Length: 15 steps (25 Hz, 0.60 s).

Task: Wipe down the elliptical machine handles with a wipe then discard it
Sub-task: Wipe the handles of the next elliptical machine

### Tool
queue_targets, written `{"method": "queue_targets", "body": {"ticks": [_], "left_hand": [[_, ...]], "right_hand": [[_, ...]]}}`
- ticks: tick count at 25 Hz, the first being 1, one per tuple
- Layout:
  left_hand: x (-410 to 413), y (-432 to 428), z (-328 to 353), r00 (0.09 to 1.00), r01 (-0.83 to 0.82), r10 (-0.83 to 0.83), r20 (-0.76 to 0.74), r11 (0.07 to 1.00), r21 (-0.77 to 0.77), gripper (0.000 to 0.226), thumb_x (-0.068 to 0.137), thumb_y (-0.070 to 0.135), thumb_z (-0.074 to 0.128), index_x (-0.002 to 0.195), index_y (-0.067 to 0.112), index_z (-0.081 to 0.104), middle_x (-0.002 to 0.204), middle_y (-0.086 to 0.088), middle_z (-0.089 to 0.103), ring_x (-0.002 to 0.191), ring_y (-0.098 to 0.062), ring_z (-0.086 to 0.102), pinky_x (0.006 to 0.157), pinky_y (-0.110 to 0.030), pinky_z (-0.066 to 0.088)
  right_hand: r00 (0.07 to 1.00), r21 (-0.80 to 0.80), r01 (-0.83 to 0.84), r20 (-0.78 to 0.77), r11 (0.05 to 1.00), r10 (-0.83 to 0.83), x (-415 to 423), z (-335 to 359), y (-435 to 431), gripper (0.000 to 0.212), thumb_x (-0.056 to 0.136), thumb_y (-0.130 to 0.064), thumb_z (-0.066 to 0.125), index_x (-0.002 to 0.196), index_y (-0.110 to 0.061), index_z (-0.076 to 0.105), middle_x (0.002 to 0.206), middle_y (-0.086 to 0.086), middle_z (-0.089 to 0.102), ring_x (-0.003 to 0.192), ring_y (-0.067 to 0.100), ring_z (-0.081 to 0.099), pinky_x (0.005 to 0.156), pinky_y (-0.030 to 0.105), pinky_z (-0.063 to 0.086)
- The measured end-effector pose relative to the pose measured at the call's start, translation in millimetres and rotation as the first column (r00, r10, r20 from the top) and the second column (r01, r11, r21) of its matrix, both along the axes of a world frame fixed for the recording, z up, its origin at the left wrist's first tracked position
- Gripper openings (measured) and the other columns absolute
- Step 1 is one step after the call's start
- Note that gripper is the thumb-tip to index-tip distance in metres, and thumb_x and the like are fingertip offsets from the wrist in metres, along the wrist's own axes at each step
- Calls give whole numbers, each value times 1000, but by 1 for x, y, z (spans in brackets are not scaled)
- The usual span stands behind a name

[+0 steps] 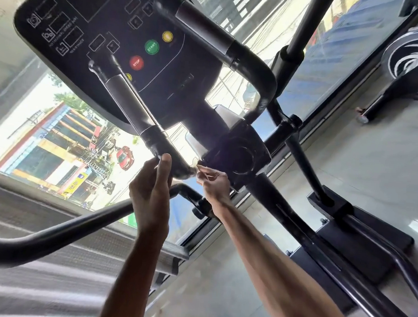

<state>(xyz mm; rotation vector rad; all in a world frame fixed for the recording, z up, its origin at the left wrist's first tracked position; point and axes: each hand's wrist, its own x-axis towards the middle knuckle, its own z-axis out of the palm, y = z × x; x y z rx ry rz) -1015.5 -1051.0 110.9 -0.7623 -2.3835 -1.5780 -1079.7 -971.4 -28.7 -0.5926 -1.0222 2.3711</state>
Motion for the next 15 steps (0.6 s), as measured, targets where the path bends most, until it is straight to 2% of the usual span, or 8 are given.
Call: {"method": "queue_targets", "body": {"ticks": [2,6,8,10,13,15], "left_hand": [[0,0,-1,1000,10,-10,9,1000,16,25,97,38,60,81,25,73,79,0,72,82,-11,65,83,-42,54],[-2,-2,-2,998,30,-33,51,998,58,27,93,44,59,77,26,71,75,2,66,81,-13,58,81,-39,48],[-4,-4,-2,994,69,-75,85,995,76,30,93,45,59,78,21,70,80,-6,65,86,-18,55,83,-39,45],[-6,-9,2,982,118,-131,137,988,102,34,98,37,59,80,10,66,86,-15,62,89,-21,56,86,-39,46],[-11,-16,11,960,209,-218,175,975,72,31,107,20,52,88,-2,64,91,-21,68,94,-21,65,93,-36,52],[-16,-21,19,947,242,-248,206,969,53,30,107,22,51,97,-1,67,100,-24,72,102,-22,70,98,-38,52]], "right_hand": [[999,21,-12,-53,1000,13,7,5,5,22,89,0,70,101,-16,79,109,1,76,103,17,72,100,40,55],[957,101,67,-289,993,-35,36,14,6,23,89,-1,72,103,-18,80,111,2,75,109,20,70,98,39,56],[966,102,52,-256,993,-24,39,16,2,25,89,-1,72,106,-19,79,114,0,75,112,18,69,99,42,55],[980,62,41,-199,997,-28,43,20,0,27,89,-2,71,108,-21,79,114,-1,75,112,18,69,101,46,54],[964,112,169,-228,979,-140,66,43,-4,25,90,-4,71,106,-21,79,111,-2,76,110,15,70,98,37,55],[924,165,312,-280,936,-259,87,60,-11,24,91,-3,70,108,-19,77,109,-4,75,106,10,70,93,26,55]]}}
